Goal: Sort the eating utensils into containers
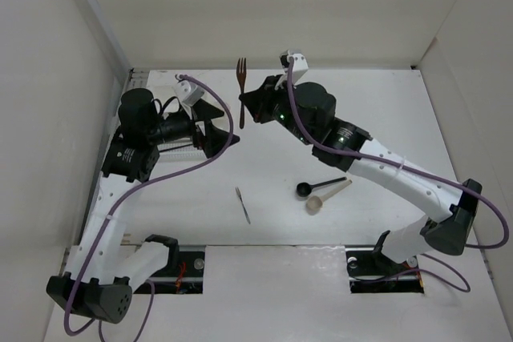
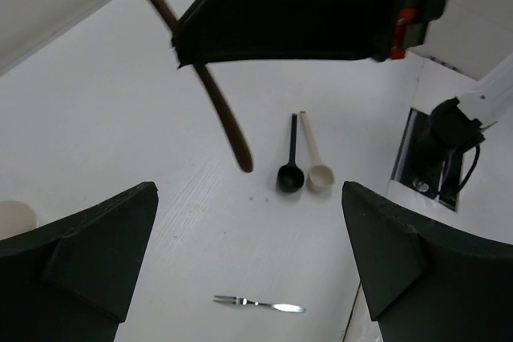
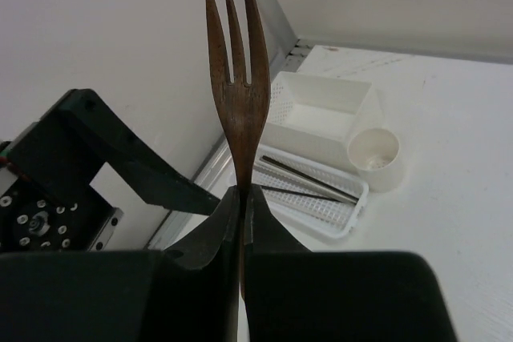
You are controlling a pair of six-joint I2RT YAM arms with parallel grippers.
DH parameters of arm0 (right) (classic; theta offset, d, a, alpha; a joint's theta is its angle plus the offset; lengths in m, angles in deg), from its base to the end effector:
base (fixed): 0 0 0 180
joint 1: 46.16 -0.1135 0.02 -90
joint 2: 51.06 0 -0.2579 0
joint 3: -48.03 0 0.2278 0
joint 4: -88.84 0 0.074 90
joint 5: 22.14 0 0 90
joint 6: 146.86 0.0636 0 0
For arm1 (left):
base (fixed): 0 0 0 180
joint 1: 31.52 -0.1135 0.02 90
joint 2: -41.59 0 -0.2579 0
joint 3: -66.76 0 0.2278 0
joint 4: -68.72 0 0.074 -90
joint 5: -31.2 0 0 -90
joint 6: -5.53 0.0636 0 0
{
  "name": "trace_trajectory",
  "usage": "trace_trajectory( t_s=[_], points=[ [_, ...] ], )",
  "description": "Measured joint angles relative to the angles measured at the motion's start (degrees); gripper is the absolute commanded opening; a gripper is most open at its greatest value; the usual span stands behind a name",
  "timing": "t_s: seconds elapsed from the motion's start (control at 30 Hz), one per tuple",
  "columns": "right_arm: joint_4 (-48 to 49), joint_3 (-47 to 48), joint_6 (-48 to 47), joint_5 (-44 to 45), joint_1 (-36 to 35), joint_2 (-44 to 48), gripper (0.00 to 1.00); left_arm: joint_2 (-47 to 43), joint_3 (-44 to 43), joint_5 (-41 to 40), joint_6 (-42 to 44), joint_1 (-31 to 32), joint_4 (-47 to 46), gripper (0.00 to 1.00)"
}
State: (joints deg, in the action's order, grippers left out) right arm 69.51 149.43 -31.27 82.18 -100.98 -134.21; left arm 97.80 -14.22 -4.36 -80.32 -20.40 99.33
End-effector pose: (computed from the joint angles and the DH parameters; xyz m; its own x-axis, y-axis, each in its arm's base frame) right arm 0.2094 0.2698 0.4383 -0.2903 0.3145 -0.9038 -0.5811 0.6924 0.4276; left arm 0.1802 -0.0881 0.4120 -0.0340 0.0496 -0.9982 0.9111 0.4120 -0.0106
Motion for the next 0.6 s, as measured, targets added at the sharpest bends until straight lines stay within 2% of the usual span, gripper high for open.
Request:
trace_trajectory(
  t_s=[0.2,0.53,0.57,0.6],
  points=[
    [0.11,-1.16,2.16,-0.35,0.0,-0.96,0.0,0.39,0.0,1.31,-4.35,2.29,-5.81,0.99],
    [1.49,-3.63,3.65,-1.09,0.0,-0.85,0.0,6.03,0.0,-6.64,-4.7,3.48,-6.54,0.93],
    [1.49,-3.76,3.78,-1.22,0.0,-0.85,0.0,6.58,0.0,-7.23,-4.52,3.54,-6.27,0.89],
    [1.51,-3.85,3.82,-1.29,0.02,-0.85,0.0,7.04,0.0,-7.8,-4.39,3.56,-6.03,0.79]
  ],
)
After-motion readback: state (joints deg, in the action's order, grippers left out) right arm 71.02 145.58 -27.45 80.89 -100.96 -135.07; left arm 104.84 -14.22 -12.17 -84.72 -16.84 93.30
